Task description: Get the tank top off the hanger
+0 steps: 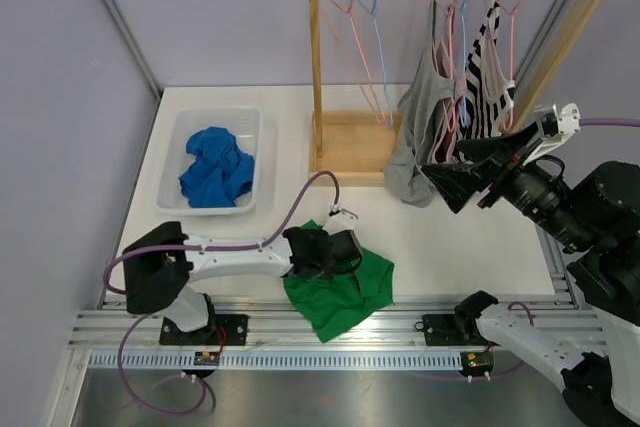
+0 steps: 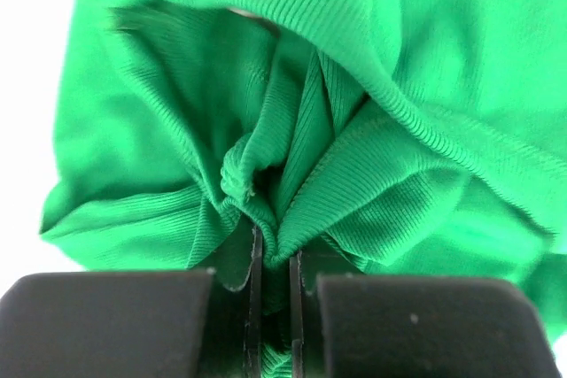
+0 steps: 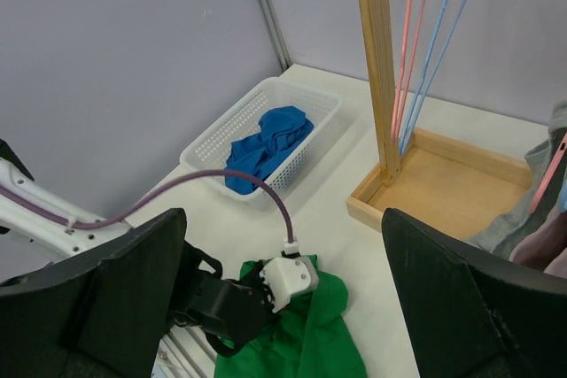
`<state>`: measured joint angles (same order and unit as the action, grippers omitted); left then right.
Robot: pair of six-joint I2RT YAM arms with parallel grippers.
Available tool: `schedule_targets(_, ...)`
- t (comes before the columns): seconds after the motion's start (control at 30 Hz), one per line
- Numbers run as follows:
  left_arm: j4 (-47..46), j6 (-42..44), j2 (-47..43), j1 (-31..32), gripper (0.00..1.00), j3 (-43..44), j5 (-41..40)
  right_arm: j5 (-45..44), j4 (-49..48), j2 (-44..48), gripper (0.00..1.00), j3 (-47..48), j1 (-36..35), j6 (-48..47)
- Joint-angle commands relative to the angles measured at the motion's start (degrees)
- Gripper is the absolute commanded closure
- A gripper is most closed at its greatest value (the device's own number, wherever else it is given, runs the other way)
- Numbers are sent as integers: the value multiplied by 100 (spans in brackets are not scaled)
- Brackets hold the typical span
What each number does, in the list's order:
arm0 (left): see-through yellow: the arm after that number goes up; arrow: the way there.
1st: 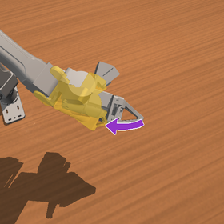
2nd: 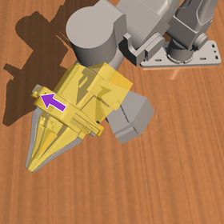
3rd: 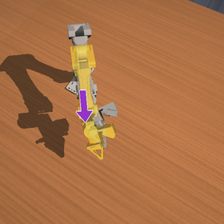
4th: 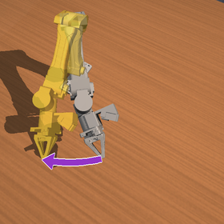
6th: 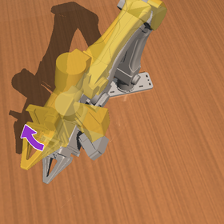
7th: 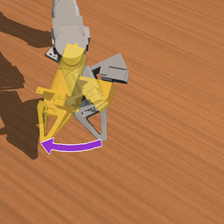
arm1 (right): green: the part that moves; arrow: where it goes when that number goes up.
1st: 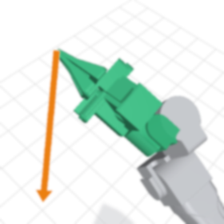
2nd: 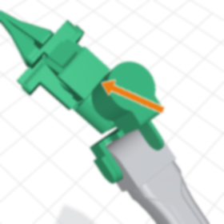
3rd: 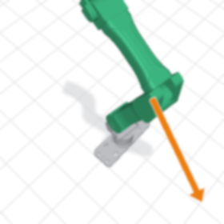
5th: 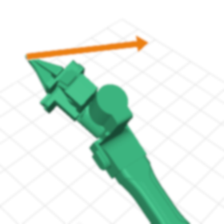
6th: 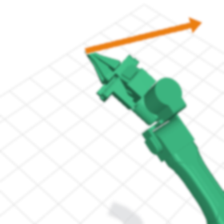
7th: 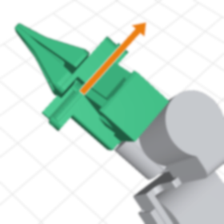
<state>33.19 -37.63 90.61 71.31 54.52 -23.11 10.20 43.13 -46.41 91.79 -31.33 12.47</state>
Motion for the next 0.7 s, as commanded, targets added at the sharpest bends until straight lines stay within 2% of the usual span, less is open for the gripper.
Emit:
schedule_targets(0.0,907,-166,-929,-29,100,681,-1185,-149,37,141,1,-99,22,10)
schedule_targets(0.17,2251,-17,-1536,-240,100,1674,-2144,-299,134,220,1,-126,22,-52)
schedule_targets(0.33,3088,517,-2003,-916,100,2887,-2610,-334,239,273,0,-38,22,-69)
schedule_targets(0.47,3255,1186,-2100,-1934,100,3748,-2567,-518,301,352,1,23,22,-52)
schedule_targets(0.57,3027,1775,-2004,-3232,100,4276,-2163,-834,441,309,1,102,22,10)
schedule_targets(0.63,2851,2082,-1837,-3736,100,4478,-1761,-957,503,300,1,94,13,1)
schedule_targets(0.67,2790,2171,-1645,-4208,100,4688,-1619,-967,503,291,1,68,22,-8)
